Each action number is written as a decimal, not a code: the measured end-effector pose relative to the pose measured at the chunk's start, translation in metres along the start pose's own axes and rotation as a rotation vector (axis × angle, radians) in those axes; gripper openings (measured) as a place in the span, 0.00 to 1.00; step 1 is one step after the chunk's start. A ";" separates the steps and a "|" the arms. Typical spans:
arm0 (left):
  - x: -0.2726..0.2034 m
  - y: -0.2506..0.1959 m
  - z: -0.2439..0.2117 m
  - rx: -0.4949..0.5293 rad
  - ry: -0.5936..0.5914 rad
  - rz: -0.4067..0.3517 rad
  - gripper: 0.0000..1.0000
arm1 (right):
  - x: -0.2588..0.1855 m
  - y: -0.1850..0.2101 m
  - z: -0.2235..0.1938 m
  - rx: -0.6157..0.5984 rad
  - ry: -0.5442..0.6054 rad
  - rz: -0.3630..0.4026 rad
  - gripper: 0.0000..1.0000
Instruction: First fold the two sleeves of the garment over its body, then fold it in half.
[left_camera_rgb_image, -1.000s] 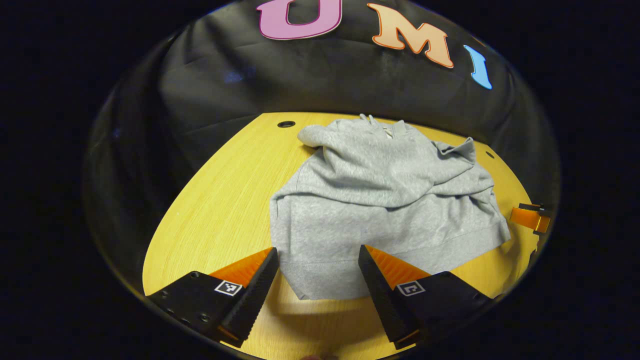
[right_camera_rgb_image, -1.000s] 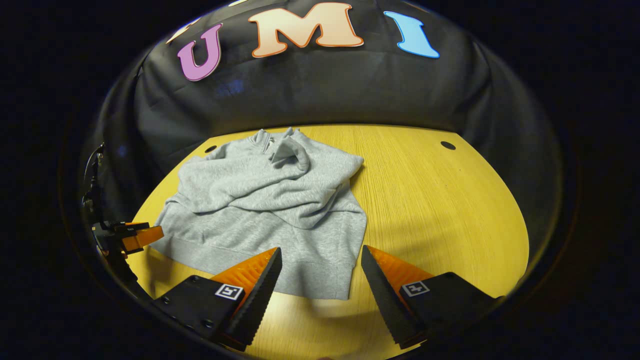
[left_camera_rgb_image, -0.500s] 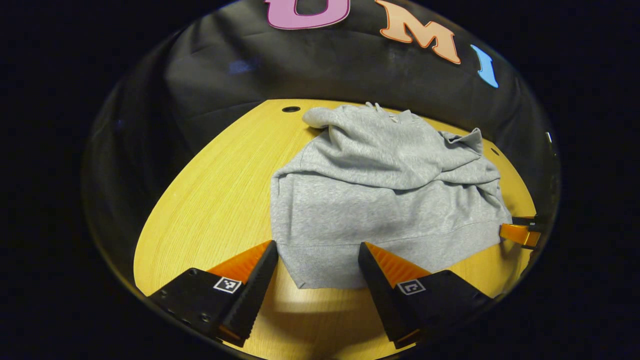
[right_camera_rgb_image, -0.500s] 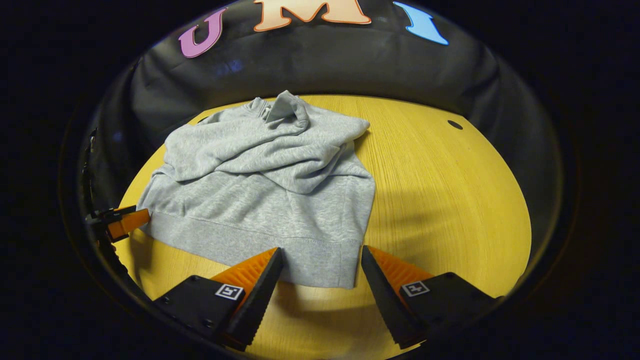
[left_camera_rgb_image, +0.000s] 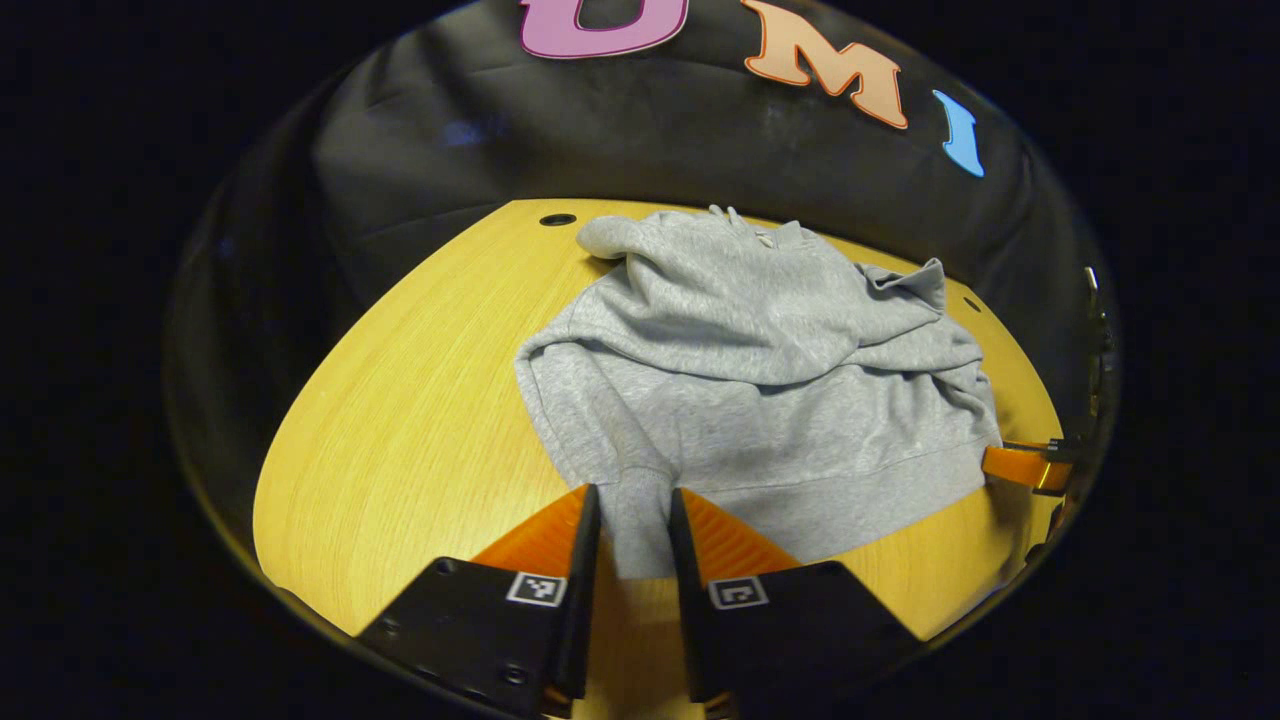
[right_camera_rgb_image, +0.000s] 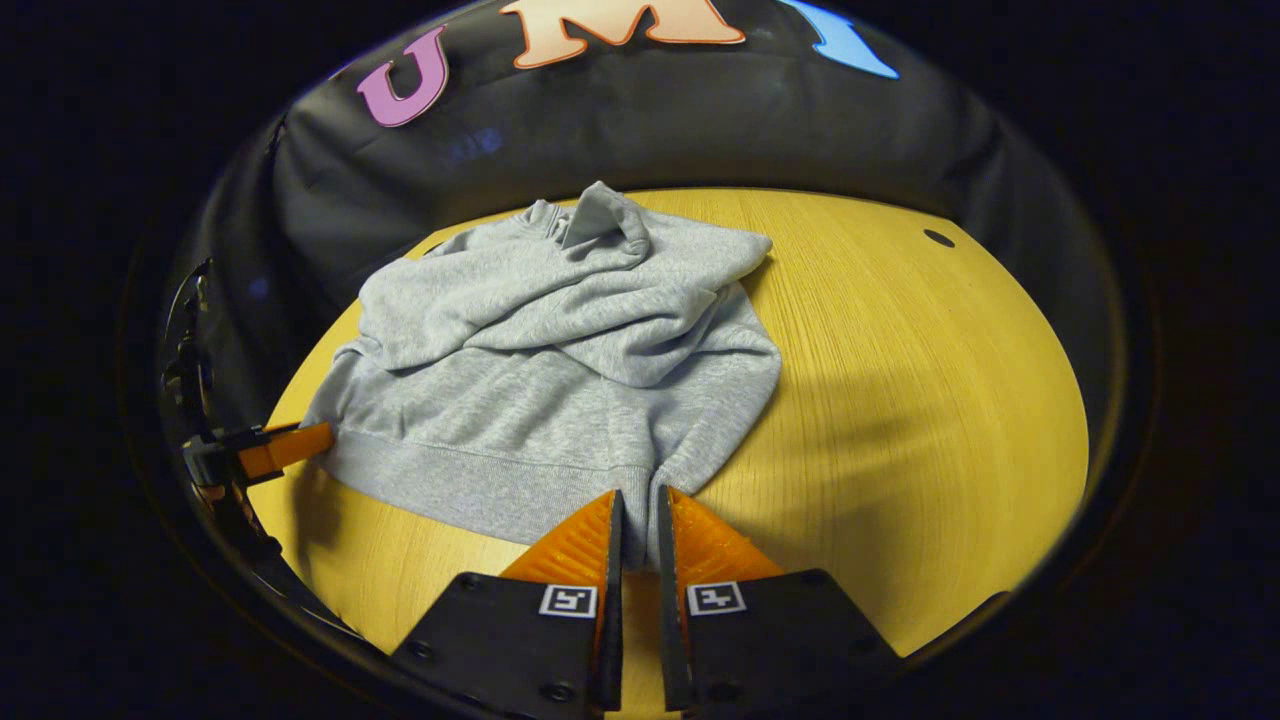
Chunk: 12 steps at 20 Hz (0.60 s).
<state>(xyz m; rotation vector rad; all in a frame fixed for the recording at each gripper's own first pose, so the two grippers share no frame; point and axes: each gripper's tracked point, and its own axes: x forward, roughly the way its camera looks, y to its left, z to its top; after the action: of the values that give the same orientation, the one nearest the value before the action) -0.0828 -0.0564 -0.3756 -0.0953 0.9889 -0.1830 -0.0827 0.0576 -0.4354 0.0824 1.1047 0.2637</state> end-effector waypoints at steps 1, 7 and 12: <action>-0.001 -0.002 0.001 -0.034 -0.008 0.017 0.16 | 0.000 0.001 0.000 -0.012 0.011 0.015 0.19; 0.000 -0.004 0.000 -0.058 0.051 0.035 0.00 | 0.000 0.001 0.004 -0.034 0.058 0.082 0.05; -0.013 -0.009 0.012 0.019 0.077 0.005 0.00 | -0.021 0.003 0.014 0.004 0.046 0.097 0.05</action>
<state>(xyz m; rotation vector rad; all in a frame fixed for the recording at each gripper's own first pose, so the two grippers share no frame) -0.0810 -0.0623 -0.3573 -0.0684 1.0638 -0.1929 -0.0800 0.0563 -0.4101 0.1341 1.1481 0.3519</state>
